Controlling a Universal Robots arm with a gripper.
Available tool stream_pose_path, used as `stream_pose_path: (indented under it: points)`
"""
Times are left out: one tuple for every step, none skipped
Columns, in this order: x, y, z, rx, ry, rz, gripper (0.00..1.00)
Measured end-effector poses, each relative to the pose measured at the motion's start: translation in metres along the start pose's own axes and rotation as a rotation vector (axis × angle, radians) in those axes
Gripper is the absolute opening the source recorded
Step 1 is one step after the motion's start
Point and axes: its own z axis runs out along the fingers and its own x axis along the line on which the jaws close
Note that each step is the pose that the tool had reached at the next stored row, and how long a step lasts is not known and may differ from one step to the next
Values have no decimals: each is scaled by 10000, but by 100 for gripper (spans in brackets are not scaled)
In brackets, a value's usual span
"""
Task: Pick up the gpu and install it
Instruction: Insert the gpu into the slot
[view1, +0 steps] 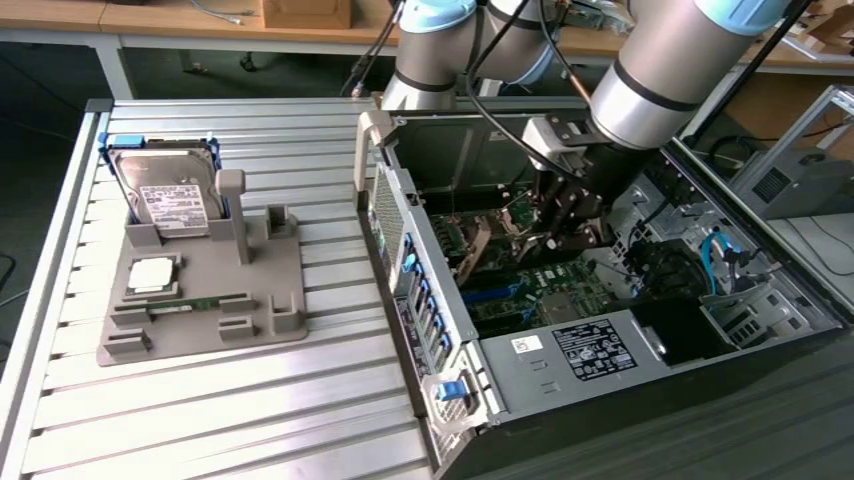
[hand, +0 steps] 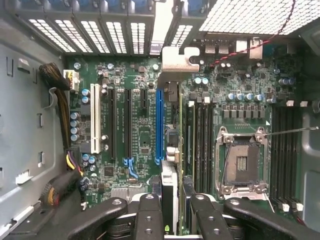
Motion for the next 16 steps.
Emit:
stream_pose_path:
  points:
    - [4,7,1,0,0,1,27]
    - [8,12,2,0,0,1,27]
    - [16,26,5,1,-1,1,27]
    - [24,39,6,1,-1,3,27]
    - [29,48,9,2,-2,3,27]
    - [31,53,13,2,-3,3,27]
    - [34,55,22,1,0,1,27]
    - [36,56,41,1,-1,3,27]
    - [37,55,49,1,-1,3,27]
    - [37,55,56,1,-1,3,27]
    - [38,55,62,1,-1,3,27]
    - [38,55,67,1,-1,3,27]
    - [39,55,72,1,0,3,27]
    - [39,54,76,1,0,3,27]
    - [39,54,81,1,0,3,27]
    - [40,54,85,1,0,3,27]
